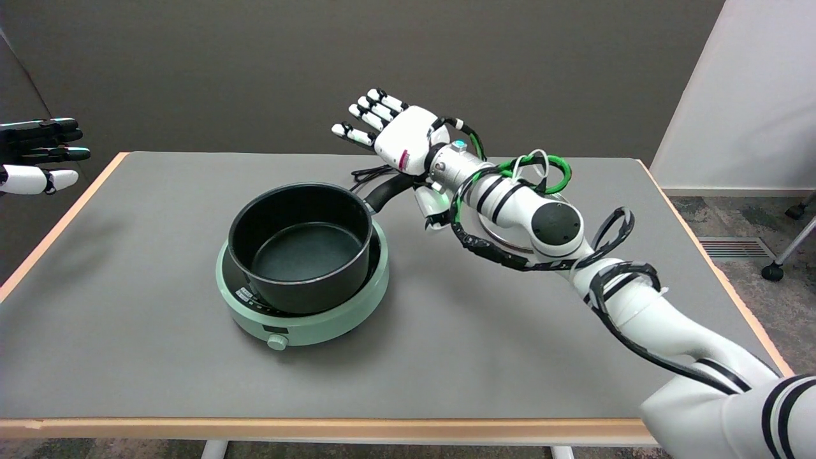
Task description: Pick up the pot.
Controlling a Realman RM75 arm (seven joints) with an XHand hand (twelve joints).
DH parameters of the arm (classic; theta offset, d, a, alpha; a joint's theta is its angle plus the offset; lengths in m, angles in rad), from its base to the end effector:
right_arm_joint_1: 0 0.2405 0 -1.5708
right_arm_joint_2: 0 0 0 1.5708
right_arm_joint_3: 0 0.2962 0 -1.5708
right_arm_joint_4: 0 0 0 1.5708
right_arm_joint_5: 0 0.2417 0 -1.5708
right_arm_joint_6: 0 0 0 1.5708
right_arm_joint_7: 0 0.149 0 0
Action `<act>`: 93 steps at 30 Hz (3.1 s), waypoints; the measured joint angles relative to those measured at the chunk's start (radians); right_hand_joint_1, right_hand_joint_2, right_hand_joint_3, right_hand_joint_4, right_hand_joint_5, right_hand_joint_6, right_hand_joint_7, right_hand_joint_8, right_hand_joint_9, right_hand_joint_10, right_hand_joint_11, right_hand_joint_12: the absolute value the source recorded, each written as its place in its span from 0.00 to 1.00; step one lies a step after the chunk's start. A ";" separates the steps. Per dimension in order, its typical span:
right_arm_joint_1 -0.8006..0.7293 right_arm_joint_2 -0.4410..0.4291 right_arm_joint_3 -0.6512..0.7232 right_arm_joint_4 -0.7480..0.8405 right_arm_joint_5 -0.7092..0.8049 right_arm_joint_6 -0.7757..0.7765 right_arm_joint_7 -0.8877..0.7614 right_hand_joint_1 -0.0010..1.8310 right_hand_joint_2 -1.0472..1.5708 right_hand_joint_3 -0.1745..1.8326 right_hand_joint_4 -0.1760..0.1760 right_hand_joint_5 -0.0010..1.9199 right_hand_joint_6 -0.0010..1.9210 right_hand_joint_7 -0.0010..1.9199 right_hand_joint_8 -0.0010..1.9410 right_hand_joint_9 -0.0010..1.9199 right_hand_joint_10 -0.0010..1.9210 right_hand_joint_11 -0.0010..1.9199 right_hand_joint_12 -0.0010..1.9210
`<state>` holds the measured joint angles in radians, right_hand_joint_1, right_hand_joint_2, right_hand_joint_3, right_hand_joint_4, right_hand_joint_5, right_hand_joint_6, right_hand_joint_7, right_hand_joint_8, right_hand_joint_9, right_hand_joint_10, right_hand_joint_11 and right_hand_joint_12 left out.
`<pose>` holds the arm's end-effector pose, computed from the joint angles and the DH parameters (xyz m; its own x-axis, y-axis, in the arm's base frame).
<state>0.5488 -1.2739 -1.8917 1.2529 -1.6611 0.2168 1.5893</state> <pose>-0.2027 -0.5202 0.2237 0.8743 0.2103 -0.4375 0.4842 -0.3155 0.8161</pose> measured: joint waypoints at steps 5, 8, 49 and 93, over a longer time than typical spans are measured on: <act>-0.019 -0.029 0.028 0.002 -0.047 -0.004 0.006 0.61 0.00 0.85 1.00 0.00 0.00 0.00 0.00 0.00 0.00 0.00 0.00; -0.037 -0.049 0.050 0.011 -0.081 -0.007 0.008 0.61 0.00 0.86 1.00 0.00 0.00 0.00 0.00 0.00 0.00 0.00 0.00; -0.082 -0.220 0.158 -0.010 -0.302 -0.014 0.013 0.60 0.04 0.67 1.00 0.00 0.00 0.00 0.00 0.00 0.00 0.00 0.00; -0.057 -0.186 0.166 -0.024 -0.309 0.046 0.020 0.58 0.15 0.67 1.00 0.36 0.36 0.36 0.36 0.36 0.36 0.36 0.36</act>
<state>0.4922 -1.4603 -1.7258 1.2288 -1.9706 0.2626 1.6093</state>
